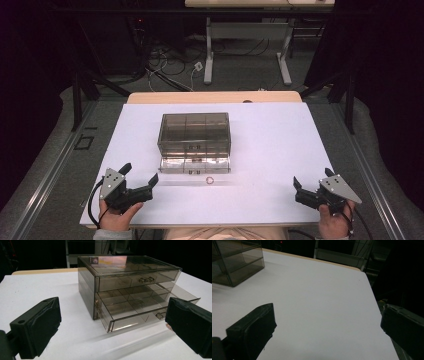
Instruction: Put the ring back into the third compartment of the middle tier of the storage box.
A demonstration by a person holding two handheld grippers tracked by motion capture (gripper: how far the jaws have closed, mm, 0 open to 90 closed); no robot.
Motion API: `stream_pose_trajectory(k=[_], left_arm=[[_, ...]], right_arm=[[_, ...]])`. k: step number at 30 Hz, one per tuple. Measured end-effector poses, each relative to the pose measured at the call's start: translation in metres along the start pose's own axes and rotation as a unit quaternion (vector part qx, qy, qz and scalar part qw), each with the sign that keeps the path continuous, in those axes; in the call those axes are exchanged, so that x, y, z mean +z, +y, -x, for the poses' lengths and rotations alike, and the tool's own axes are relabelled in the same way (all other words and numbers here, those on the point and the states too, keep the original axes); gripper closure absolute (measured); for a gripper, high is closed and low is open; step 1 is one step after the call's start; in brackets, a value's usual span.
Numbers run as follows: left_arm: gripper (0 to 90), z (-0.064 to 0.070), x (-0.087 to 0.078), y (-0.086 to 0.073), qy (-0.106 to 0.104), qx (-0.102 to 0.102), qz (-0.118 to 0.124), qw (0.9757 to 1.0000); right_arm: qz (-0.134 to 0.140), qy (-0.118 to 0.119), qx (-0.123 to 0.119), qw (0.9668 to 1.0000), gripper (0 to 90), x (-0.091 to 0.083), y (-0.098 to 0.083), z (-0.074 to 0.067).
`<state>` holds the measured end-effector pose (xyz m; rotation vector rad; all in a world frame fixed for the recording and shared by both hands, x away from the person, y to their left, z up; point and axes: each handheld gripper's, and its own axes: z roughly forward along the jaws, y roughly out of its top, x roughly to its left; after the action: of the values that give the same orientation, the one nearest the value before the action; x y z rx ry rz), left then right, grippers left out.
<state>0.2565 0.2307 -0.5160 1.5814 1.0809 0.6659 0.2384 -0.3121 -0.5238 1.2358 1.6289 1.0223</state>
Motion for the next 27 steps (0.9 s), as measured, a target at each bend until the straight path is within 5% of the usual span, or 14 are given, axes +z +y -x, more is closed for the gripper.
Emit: stream_pose_trajectory(k=[8, 19, 27], left_arm=[[1.7, 0.004, -0.001, 0.001, -0.007, 0.003, -0.002, 1.0000], [3.9, 0.014, 0.003, 0.002, -0.023, 0.015, -0.009, 0.9996], [3.8, 0.025, 0.011, 0.000, -0.043, 0.025, -0.016, 0.9986]], right_arm=[[-0.005, 0.017, 0.049, 0.9986, 0.0, -0.001, -0.004, 0.006], [0.014, 0.028, 0.053, 0.9981, 0.0, 0.000, -0.005, 0.003], [-0.018, 0.051, 0.048, 0.9974, 0.0, -0.003, -0.004, 0.003]])
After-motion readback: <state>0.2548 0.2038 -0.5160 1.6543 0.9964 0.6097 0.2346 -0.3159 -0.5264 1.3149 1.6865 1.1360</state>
